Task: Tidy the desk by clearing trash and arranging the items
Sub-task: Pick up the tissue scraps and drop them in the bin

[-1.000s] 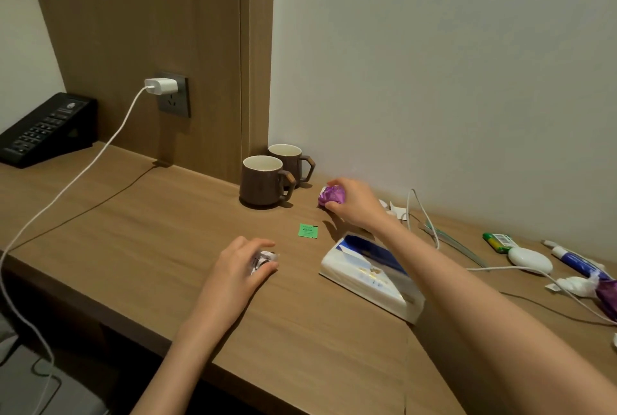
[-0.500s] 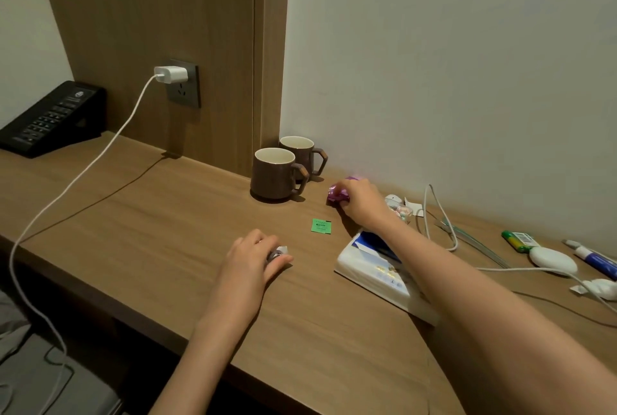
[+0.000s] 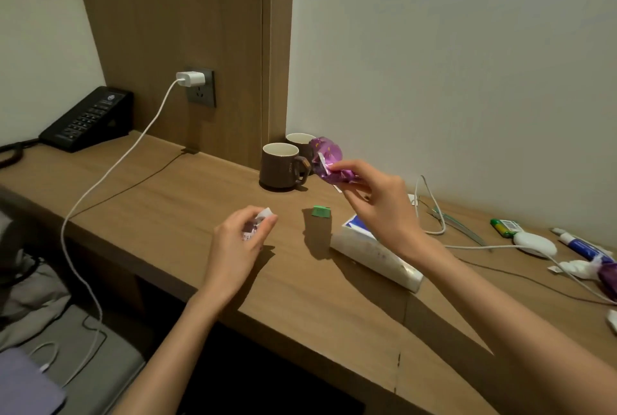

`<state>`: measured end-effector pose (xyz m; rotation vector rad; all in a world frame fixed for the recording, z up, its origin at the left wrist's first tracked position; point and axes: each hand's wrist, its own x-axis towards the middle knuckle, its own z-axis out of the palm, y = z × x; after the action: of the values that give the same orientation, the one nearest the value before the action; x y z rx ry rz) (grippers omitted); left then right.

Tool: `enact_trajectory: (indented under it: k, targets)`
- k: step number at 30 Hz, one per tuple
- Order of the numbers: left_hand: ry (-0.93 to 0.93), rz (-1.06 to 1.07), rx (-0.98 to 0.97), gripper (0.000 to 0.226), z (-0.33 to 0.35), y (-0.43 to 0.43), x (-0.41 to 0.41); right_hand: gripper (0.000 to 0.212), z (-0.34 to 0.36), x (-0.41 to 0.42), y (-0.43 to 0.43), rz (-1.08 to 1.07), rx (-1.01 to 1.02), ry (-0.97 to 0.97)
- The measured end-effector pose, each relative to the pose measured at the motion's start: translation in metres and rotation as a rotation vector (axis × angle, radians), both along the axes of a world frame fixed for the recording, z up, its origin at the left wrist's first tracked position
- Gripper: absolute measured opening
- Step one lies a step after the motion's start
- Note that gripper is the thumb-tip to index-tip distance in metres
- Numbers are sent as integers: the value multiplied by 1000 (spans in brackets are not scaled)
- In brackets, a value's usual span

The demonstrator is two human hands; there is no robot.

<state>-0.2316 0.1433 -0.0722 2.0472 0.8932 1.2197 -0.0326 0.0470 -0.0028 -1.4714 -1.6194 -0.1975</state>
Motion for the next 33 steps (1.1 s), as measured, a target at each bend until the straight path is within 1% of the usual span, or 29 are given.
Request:
enact_trajectory:
  k: [4,7,11,16,20,23,25,29,33]
  targets:
    - [-59,-32,-58,22,10,-30,-26,38,1,-36,-48,134,21,44]
    - [-87,-39,-78,20,8,-55,-49,36,-2,-63,-80,237,-1,171]
    - [-79,-13,-64,17,-4,-88,-82,37,-12,-96,-120,383,-62,345]
    - [-11,-30,-122,12,-35,-108,-118,34,-40,-118,-153,445,-159,445]
    - [99,-61,-213,10,-74,-102,-140,29,-73,-128,-167,475,-279,501]
    - [232,-107,-352,11,-108,-86,-150,26,-103,-134,-165,441,-398,487]
    - [333,-99,-414,11,-133,-75,-152,25,-127,-136,-157,412,-487,478]
    - [546,-43,-471,18,-186,-56,-152,24,-183,-136,-133,368,-675,467]
    - [625,-40,-581,29,-237,-43,-146,25,-250,-136,-101,287,-811,463]
